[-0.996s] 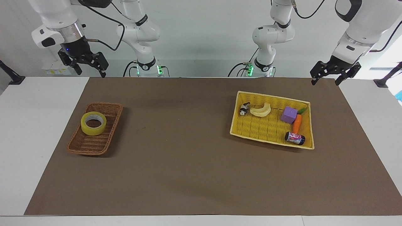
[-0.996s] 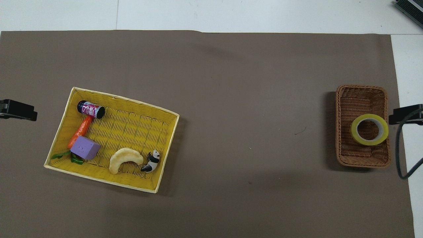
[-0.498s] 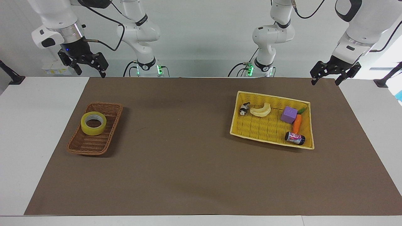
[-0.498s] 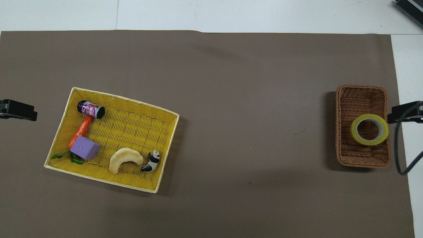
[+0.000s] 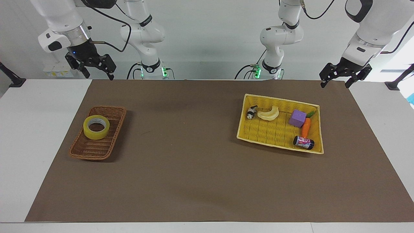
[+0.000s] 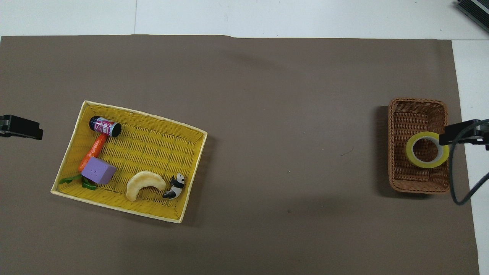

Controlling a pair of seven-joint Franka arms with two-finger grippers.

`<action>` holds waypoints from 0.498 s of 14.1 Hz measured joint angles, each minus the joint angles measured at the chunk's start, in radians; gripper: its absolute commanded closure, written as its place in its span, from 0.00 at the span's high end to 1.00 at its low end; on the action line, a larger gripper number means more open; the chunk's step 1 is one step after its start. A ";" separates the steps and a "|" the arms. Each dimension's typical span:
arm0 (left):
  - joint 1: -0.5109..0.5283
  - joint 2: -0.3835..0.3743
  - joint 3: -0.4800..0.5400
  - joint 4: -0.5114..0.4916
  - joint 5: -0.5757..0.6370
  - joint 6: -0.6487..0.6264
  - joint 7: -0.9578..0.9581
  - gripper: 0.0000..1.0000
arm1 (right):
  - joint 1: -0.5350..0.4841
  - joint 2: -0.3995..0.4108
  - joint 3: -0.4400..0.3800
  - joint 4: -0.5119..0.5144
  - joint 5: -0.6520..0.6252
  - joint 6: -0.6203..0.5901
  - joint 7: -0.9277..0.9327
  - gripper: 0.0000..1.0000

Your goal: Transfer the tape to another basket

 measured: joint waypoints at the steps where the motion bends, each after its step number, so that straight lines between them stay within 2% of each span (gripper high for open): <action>1: 0.000 0.000 0.000 0.000 0.000 0.000 0.000 1.00 | 0.007 -0.010 0.002 -0.013 0.000 0.001 0.000 1.00; 4: 0.000 0.000 0.000 0.000 0.000 0.000 0.000 1.00 | 0.015 -0.022 0.005 -0.026 -0.001 0.003 0.000 1.00; 7: 0.000 0.000 0.000 0.000 0.000 0.000 0.000 1.00 | 0.011 -0.005 0.003 0.008 -0.001 0.003 0.000 1.00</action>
